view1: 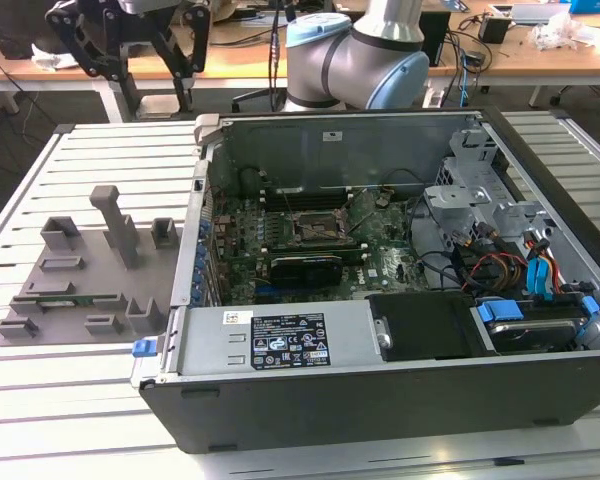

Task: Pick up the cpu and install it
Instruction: 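Pick up the cpu and move it towards the insertion slot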

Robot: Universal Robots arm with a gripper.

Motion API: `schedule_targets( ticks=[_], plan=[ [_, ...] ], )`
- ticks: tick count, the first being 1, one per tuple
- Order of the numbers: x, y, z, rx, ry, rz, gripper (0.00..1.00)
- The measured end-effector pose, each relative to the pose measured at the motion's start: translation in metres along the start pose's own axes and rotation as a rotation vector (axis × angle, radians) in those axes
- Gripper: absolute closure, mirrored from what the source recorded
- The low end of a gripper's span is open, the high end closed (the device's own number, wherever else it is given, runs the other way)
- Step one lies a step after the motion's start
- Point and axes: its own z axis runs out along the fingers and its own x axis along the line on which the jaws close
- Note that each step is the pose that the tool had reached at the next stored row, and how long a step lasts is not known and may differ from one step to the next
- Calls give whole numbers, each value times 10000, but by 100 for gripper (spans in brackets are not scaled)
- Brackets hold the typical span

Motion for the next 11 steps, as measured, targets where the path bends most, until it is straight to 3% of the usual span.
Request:
schedule_targets(
  ticks=[2,4,11],
  plan=[
    [-85,2,2,-1,-1,-1,45],
    [-226,5,5,0,0,-1,45],
    [-476,11,11,0,0,0,45]
  ],
)
